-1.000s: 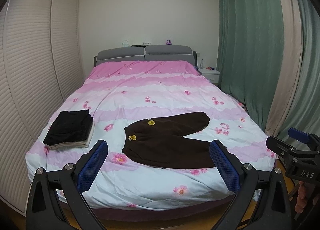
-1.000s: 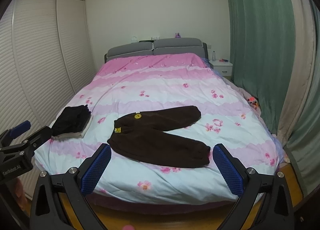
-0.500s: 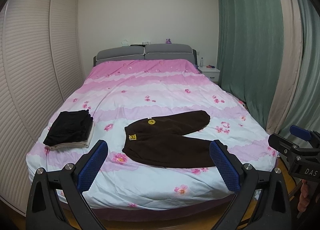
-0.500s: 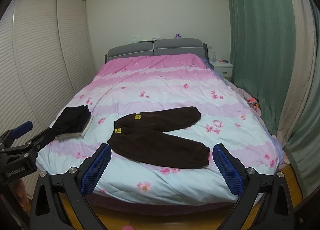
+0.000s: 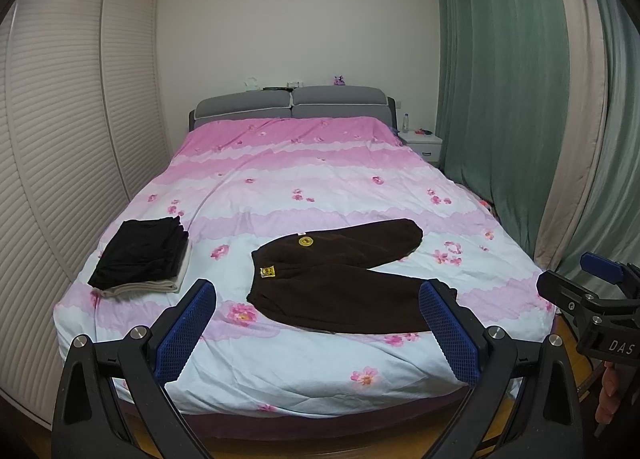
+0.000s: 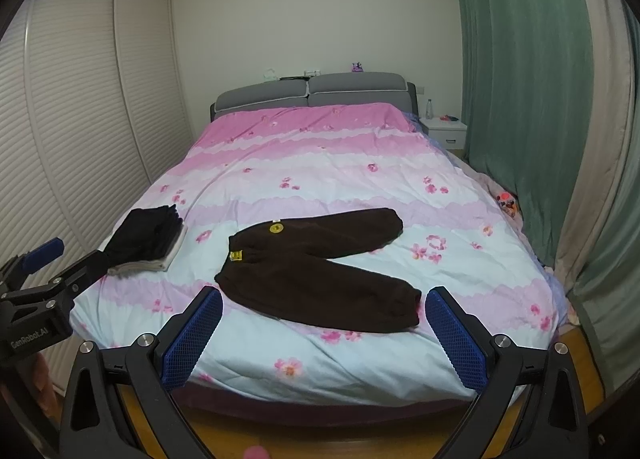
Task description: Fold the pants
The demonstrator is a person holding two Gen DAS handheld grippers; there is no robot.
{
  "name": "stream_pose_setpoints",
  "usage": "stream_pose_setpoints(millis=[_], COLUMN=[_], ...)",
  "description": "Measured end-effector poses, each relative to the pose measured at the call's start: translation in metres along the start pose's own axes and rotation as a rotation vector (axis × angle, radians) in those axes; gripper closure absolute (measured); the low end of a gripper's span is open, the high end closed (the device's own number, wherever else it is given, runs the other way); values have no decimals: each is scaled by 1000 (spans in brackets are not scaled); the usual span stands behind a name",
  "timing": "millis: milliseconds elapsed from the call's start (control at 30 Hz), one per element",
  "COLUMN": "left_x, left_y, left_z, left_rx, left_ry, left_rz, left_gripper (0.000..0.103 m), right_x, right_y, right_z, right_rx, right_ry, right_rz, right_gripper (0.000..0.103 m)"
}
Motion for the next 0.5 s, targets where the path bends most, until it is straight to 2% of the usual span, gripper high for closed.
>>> stream_pose_setpoints(millis=[500], left_x=[-2], left_y=[2], left_z=[-2], left_rx=[4], left_ry=[10], left_rz=[-2], left_gripper=[0], right_x=[-2], right_y=[-1], right_z=[-4], right_rx=[-11], right_ry=[2], right_rz=[9], right_gripper=[0])
Point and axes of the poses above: each gripper's, at about its wrist camera, not at the fingertips, and z roughly against the way its jaws point, x to its right, y to its top, the point moved 5 cm from there along -z, roughly the way its jaws point, and after that the axes turned 15 degrees about -z, right-handed, at the moved point
